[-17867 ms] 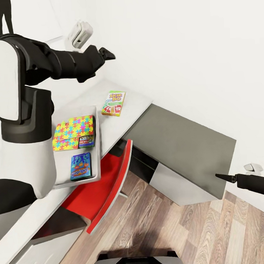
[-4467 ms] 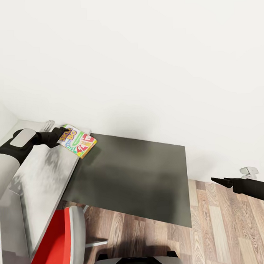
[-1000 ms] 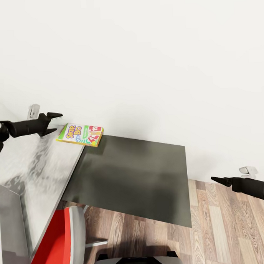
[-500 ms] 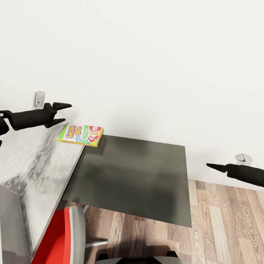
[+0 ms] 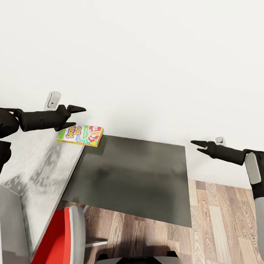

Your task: Put all the toys in the child's room - the three board games (two on the bed and one on the table), the two jigsaw puzzles on the table, and the tennis ball on the table - inside the toy box on the table in the child's room.

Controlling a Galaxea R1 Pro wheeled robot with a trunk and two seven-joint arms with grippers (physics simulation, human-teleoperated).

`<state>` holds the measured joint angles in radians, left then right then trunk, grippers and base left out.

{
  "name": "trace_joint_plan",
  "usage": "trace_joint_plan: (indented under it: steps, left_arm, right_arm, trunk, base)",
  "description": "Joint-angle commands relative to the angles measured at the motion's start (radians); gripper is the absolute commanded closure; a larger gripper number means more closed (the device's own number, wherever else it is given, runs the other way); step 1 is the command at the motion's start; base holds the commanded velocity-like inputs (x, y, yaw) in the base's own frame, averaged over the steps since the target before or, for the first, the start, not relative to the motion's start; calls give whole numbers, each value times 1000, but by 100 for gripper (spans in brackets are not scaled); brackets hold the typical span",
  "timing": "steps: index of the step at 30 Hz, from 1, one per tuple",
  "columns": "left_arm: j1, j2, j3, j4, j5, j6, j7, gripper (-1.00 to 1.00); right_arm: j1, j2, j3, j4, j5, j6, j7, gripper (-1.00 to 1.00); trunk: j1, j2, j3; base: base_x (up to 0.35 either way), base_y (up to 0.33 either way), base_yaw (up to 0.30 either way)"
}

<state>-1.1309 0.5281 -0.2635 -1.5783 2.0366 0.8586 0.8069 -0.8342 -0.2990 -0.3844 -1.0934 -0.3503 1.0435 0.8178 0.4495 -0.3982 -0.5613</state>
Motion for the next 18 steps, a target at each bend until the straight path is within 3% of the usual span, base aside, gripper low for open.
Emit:
trace_joint_plan:
  steps: [1,4,7,8,12,13,18]
  left_arm:
    - [-3,-15,-1,-7,17,-3,24,-100]
    - [-10,-43,0,-15,33,-4,44,-100]
    - [-32,-71,10,-22,70,-6,69,-100]
    - [-32,-71,10,-22,70,-6,69,-100]
    - [-49,-83,46,-27,149,-8,127,-100]
    - [-49,-83,46,-27,149,-8,127,-100]
    - [-56,-85,87,-29,237,-8,201,-100]
  right_arm:
    - [-34,12,-1,52,6,4,8,-100]
    - [-98,37,0,147,6,4,7,-100]
    - [-178,72,2,285,9,4,6,-100]
    - [-178,72,2,285,9,4,6,-100]
    - [-245,99,3,420,11,4,5,-100]
    - [-245,99,3,420,11,4,5,-100]
    - [-274,110,5,488,13,-21,10,-100]
  trunk:
    - [0,-2,-1]
    - [0,-2,-1]
    - [0,-2,-1]
    - [0,-2,-1]
    - [0,-2,-1]
    - [0,-2,-1]
    - [0,-2,-1]
  base:
    - [0,0,0]
    - [0,0,0]
    - [0,0,0]
    - [0,0,0]
    - [0,0,0]
    - [0,0,0]
    - [0,0,0]
